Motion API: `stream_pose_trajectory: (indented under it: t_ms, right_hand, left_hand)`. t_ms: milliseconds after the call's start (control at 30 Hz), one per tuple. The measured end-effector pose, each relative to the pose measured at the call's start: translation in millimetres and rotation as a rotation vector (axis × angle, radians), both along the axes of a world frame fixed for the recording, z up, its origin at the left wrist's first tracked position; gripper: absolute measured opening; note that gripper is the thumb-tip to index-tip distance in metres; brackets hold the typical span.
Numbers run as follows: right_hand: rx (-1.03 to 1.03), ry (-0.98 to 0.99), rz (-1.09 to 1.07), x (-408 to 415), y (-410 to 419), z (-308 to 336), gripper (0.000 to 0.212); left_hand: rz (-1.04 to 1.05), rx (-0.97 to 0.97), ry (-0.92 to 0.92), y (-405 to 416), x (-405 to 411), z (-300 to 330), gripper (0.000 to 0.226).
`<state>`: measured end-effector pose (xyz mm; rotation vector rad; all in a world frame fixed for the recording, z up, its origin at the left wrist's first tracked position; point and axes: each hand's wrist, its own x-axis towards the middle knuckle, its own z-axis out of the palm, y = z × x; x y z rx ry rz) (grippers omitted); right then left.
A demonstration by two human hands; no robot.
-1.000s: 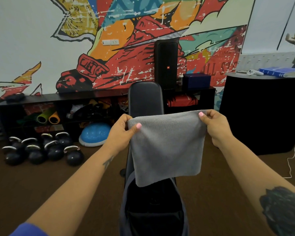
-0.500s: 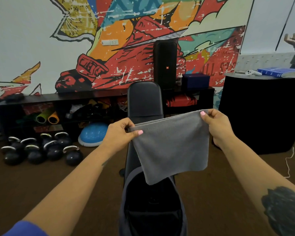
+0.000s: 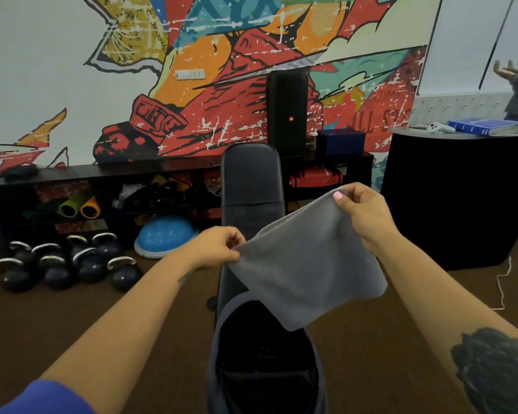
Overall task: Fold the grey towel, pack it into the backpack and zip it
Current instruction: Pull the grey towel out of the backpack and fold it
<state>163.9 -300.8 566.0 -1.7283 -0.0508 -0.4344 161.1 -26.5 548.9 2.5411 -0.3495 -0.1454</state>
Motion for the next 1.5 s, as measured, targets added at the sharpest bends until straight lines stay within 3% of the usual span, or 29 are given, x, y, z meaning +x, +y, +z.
stream_pose_trajectory:
  t_ms: [133, 200, 400, 600, 767, 933, 1133, 1300, 1500]
  right_hand:
    - [-0.092, -0.048, 0.071, -2.2, 15.2, 11.9, 0.02]
    - [-0.161, -0.073, 0.075, -2.4, 21.7, 17.0, 0.021]
    - [-0.192, -0.098, 0.086, 1.6, 23.5, 20.2, 0.024]
    - [-0.124, -0.071, 0.049, 5.2, 13.4, 10.0, 0.023]
    - [-0.087, -0.034, -0.003, 8.9, 5.4, -3.9, 0.02]
    - [-0.135, -0.006, -0.039, 10.1, 8.8, -17.2, 0.017]
    - [-0.17, -0.009, 0.02, 2.2, 19.6, -21.6, 0.011]
    - [-0.215, -0.038, 0.1, -13.1, 37.9, -22.3, 0.014]
    - [-0.288, -0.069, 0.067, -28.8, 60.7, -25.5, 0.007]
  left_hand:
    - [-0.092, -0.081, 0.297, -18.2, -5.3, -3.5, 0.045]
    - [-0.14, -0.136, 0.359, -31.1, -7.9, -5.8, 0.051]
    - [-0.049, -0.219, -0.027, -60.1, -6.4, -8.9, 0.019]
    - [-0.034, -0.211, -0.18, -62.5, -2.8, 0.7, 0.014]
    - [-0.03, -0.222, -0.249, -51.2, 3.3, 16.0, 0.014]
    - [-0.145, 0.082, -0.327, -49.4, 4.4, 39.8, 0.014]
    - [-0.086, 0.206, -0.194, -50.4, 10.2, 55.5, 0.028]
    - [0.143, -0.029, -0.216, -54.1, 14.7, 56.8, 0.037]
    - [0.316, -0.457, -0.075, -61.9, 10.8, 51.8, 0.036]
